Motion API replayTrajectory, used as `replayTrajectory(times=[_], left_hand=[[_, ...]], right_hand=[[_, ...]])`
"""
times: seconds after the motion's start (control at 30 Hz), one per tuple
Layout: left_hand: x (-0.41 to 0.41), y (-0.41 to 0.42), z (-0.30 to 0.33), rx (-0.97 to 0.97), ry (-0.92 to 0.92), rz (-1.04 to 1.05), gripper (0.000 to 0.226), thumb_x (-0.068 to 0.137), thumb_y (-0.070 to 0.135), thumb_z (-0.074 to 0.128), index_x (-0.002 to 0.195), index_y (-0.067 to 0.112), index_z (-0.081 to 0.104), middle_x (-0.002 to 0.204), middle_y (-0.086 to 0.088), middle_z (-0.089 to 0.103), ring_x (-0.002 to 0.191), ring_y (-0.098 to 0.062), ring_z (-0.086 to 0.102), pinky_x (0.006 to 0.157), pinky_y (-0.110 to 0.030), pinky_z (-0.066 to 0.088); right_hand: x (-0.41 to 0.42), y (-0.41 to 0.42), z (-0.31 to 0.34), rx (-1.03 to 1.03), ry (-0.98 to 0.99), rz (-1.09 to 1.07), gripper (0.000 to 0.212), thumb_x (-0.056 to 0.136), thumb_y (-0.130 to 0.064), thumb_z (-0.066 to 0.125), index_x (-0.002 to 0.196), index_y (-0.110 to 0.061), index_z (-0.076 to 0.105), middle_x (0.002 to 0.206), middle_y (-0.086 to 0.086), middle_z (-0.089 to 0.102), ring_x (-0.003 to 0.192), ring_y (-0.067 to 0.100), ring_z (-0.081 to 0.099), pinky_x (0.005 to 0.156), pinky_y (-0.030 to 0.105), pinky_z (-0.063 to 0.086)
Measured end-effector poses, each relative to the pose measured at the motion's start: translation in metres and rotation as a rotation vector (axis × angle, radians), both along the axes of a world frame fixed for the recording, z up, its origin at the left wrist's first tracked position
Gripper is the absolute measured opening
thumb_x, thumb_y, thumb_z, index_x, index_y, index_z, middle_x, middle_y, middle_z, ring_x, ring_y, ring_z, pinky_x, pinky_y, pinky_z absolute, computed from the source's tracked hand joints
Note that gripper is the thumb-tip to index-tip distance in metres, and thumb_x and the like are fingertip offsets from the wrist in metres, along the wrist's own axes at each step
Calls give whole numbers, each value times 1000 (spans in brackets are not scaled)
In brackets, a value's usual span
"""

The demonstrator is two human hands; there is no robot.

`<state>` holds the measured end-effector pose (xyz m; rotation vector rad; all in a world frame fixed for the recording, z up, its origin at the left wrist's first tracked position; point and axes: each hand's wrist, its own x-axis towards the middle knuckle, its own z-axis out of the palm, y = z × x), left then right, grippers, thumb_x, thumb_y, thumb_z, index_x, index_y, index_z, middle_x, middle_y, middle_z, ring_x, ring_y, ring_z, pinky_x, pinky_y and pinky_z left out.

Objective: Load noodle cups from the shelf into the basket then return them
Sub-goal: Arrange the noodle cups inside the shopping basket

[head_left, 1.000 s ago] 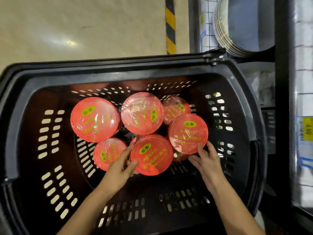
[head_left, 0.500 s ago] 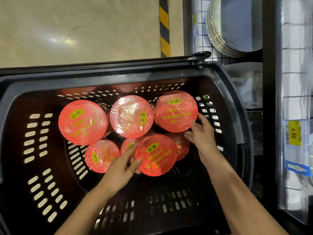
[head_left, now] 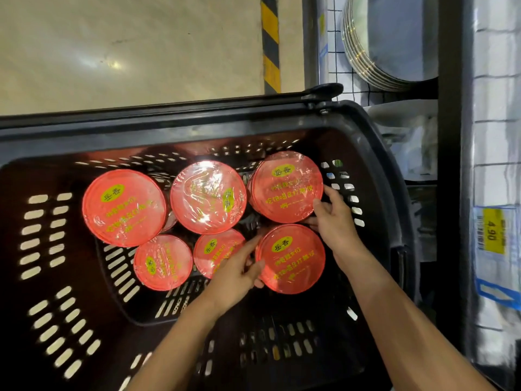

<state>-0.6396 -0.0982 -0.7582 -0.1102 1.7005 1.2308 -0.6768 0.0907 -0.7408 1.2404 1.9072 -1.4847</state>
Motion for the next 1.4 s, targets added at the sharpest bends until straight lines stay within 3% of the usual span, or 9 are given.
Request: replayTrajectory(times=[0.17,0.3,0.63,0.77,0.87,1.0,1.13,1.3,1.4], left_hand=[[7,10,1,-79,55,-46,53,96,26,48,143,33,24,99,-6,63,73,1,65,71,-5,44],[5,5,13,-227,172,-162,52,95,28,50,142,19,31,119,-6,61,104,-22,61,87,-23,42],[-42,-9,162,-519,637,-356,44,92,29,48,131,9,46,123,-13,52,111,-34,51,89,-39,43],[-60,-13,267,-508,786,-344,41,82,31,50,113,6,61,102,-15,61,86,-38,61,70,-39,48],[-62,-18,349,-453,928,-381,35,73,32,50,93,7,65,81,-12,63,65,-32,63,52,-30,49],[-41,-32,427,-341,999,-261,43,80,36,42,106,8,64,96,-12,64,76,-31,65,63,-31,54],[-18,-47,483,-292,1018,-189,43,89,37,46,122,11,57,117,-7,58,106,-25,57,86,-30,44],[-10,-57,534,-169,1075,-225,77,74,64,24,127,15,52,117,1,53,110,-18,53,87,-23,39],[-6,-54,559,-39,1190,-385,75,73,64,20,126,20,51,113,8,49,107,-13,52,85,-22,38]], right_hand=[[-1,-1,4,28,-36,78,38,98,-25,46,136,-25,43,126,4,59,114,17,57,100,39,46],[-1,-6,25,87,-73,169,48,95,-26,52,141,-18,37,133,3,54,120,18,53,101,35,44],[16,-16,177,565,-123,728,61,93,-34,53,144,-16,26,138,9,41,127,26,40,96,39,41],[21,-20,273,586,-32,726,57,91,-32,55,141,-13,33,137,8,43,126,26,41,101,37,38],[35,-25,345,667,108,695,51,86,-27,64,131,-8,48,124,11,54,114,31,53,90,37,46],[60,-33,432,655,183,662,55,92,-34,53,141,-17,35,138,2,44,128,22,43,102,33,37],[101,-40,492,654,238,577,53,95,-39,47,143,-26,27,145,-7,34,133,12,35,103,25,34],[159,-54,547,682,252,297,55,93,-41,50,142,-27,28,142,-9,37,130,11,38,103,25,34],[198,-69,567,744,204,91,60,92,-44,50,145,-27,25,144,-9,35,133,12,34,104,24,32]])
